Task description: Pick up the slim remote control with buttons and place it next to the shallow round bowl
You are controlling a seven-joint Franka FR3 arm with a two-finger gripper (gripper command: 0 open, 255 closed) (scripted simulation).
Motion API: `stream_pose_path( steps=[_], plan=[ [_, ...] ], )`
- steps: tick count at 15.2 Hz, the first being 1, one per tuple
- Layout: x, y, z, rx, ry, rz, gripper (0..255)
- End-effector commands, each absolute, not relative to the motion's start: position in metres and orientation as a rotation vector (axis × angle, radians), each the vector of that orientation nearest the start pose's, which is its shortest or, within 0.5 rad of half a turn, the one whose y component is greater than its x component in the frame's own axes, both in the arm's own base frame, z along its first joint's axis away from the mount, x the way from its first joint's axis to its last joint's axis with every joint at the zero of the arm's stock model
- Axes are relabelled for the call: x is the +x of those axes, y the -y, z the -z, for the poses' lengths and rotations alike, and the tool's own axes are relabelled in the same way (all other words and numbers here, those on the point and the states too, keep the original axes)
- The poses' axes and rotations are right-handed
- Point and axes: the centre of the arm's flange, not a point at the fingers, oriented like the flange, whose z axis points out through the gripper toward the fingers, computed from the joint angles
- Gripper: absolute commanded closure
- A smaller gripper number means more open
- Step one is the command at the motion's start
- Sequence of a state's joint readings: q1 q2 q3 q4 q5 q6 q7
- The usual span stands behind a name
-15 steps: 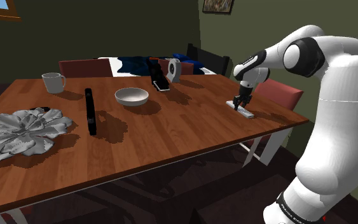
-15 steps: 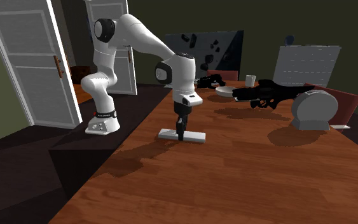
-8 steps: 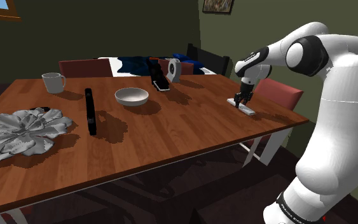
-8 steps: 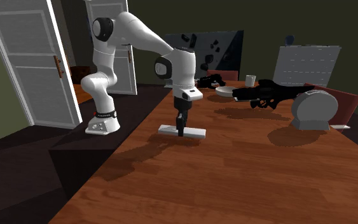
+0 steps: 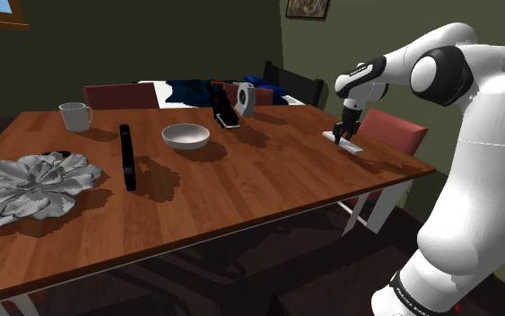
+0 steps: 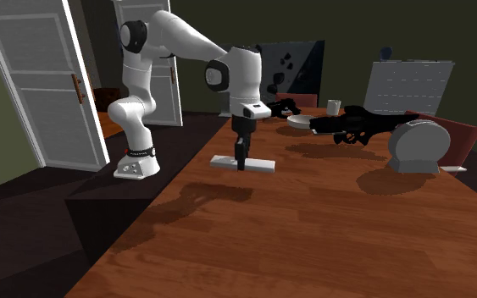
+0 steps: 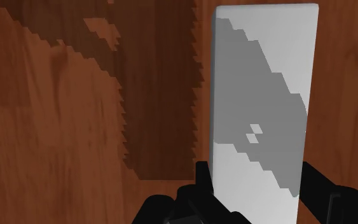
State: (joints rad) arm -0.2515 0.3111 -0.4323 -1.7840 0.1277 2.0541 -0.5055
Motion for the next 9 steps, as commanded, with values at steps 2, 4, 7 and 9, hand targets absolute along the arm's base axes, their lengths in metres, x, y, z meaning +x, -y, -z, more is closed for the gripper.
stream_pose_path(
  steps=[2,4,7,9],
  plan=[
    [0.505,0.378,-0.41,-3.13,-0.347,-0.027,255],
    [0.505,0.378,-0.42,-3.13,-0.347,-0.027,255],
    [0.505,0.378,-0.436,-3.13,-0.347,-0.027,255],
    [0.505,0.378,-0.447,-3.13,-0.347,-0.027,255]
  ],
)
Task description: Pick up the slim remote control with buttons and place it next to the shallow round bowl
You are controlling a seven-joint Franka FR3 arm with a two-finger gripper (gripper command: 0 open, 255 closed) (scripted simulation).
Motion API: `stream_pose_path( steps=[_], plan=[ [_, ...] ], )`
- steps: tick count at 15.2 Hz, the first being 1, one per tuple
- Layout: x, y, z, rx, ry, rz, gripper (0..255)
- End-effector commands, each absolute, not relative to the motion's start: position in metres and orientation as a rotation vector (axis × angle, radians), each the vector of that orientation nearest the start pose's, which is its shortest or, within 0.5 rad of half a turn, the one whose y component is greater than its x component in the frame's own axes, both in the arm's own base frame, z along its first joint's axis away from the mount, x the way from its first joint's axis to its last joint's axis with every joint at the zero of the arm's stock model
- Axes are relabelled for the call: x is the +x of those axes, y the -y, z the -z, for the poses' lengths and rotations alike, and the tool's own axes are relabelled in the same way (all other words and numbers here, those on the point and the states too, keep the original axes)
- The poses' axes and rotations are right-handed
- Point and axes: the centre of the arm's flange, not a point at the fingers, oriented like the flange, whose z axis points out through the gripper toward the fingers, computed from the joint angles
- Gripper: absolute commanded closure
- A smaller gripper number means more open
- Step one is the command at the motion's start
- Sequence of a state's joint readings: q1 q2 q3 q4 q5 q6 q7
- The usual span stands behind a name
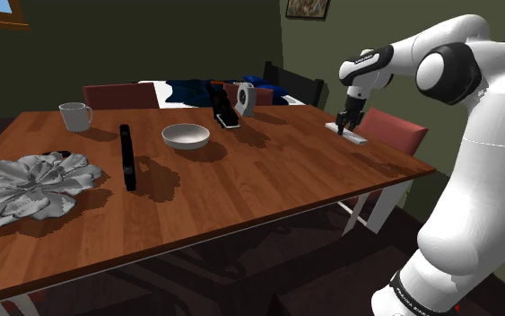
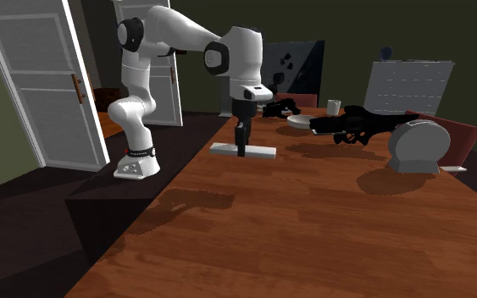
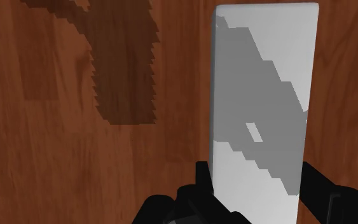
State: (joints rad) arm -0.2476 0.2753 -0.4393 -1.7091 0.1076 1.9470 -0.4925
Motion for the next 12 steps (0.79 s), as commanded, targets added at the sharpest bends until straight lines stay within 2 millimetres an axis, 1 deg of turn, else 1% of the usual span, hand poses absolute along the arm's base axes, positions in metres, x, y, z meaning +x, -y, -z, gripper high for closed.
stream_pose_path(
  steps=[1,3,4,12],
  plan=[
    [0.505,0.378,-0.452,-3.13,-0.347,-0.027,255],
    [0.505,0.378,-0.462,-3.13,-0.347,-0.027,255],
    [0.505,0.378,-0.463,-3.13,-0.347,-0.027,255],
    [0.558,0.287,-0.463,-3.13,-0.347,-0.027,255]
  ],
)
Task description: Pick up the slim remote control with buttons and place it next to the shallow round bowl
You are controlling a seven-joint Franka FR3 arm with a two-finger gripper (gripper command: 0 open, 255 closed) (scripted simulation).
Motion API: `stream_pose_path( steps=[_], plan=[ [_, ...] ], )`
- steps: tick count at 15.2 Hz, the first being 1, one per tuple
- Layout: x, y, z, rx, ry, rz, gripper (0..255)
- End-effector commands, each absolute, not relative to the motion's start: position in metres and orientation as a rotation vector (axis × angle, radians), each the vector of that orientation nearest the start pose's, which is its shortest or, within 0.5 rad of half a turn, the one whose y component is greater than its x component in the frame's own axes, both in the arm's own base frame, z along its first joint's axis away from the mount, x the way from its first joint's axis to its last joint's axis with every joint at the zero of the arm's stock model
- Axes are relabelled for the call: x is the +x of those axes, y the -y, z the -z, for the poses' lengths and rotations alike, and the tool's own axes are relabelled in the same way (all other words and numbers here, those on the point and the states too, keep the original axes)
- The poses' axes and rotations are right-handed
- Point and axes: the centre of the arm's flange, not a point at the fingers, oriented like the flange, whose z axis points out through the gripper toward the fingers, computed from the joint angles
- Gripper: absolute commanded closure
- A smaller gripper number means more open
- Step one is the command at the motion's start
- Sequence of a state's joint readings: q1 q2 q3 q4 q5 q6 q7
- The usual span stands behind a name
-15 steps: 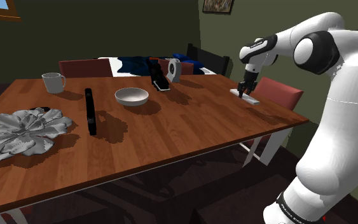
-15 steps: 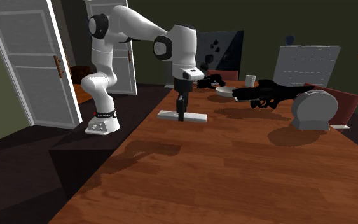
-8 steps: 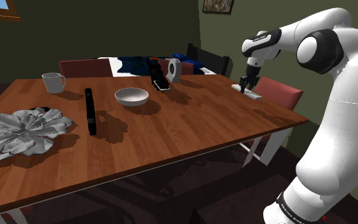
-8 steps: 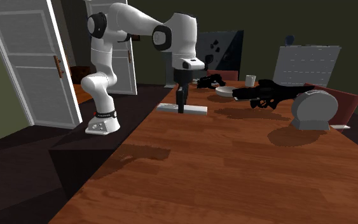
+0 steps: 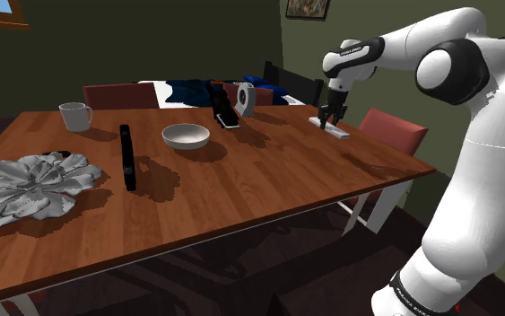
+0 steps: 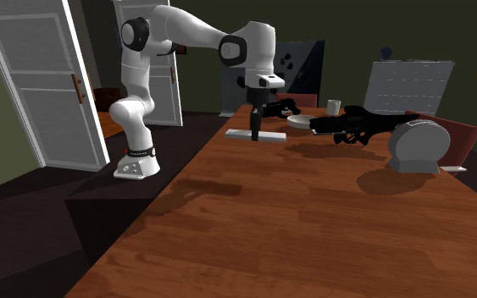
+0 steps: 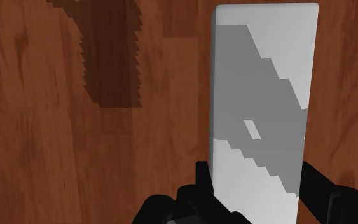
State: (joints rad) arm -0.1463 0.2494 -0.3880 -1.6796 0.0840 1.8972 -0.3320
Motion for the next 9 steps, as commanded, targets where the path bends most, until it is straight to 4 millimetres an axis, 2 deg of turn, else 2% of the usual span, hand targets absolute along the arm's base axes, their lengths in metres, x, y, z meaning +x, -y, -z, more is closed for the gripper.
stream_pose_path(
  steps=[1,9],
  plan=[
    [0.564,0.275,-0.463,-3.13,-0.347,-0.027,255],
    [0.617,0.183,-0.463,-3.13,-0.347,-0.027,255]
  ],
)
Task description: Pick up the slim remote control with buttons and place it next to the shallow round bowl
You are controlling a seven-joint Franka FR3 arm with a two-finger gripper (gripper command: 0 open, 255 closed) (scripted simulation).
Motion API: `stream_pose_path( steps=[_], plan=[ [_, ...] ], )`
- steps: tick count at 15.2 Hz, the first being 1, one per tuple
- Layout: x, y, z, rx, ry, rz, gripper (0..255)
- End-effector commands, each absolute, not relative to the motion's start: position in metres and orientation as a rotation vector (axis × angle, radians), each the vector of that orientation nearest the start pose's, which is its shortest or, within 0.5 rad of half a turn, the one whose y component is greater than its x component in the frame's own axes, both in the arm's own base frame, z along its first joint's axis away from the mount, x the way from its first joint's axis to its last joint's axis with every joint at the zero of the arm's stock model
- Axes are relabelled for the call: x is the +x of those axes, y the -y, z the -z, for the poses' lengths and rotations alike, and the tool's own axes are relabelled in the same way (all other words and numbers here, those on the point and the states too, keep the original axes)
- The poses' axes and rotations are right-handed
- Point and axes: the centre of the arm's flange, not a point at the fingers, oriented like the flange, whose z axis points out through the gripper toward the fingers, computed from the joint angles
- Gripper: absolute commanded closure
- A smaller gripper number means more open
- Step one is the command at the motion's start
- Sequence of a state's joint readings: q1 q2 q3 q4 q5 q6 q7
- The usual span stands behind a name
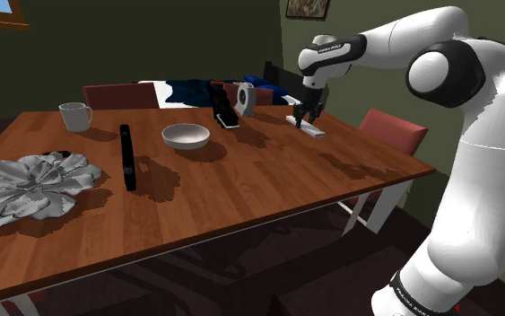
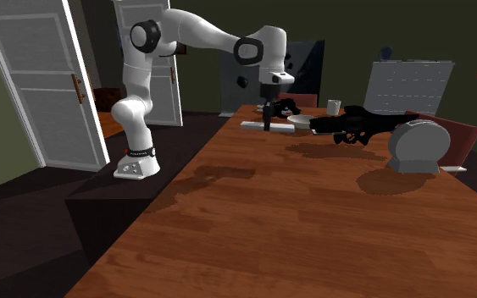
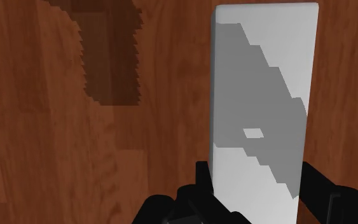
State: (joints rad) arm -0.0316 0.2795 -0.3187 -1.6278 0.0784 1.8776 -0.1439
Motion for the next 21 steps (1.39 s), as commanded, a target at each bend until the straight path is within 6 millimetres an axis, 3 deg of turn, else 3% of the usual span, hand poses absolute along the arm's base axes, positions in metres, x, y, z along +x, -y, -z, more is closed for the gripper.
stream_pose_path(
  steps=[1,14,15,21],
  plan=[
    [0.623,0.172,-0.463,-3.13,-0.347,-0.027,255],
    [0.708,0.023,-0.464,-3.13,-0.347,-0.027,255],
    [0.719,0.004,-0.464,-3.13,-0.347,-0.027,255],
    [0.719,0.004,-0.432,-3.13,-0.347,-0.027,255]
  ],
)
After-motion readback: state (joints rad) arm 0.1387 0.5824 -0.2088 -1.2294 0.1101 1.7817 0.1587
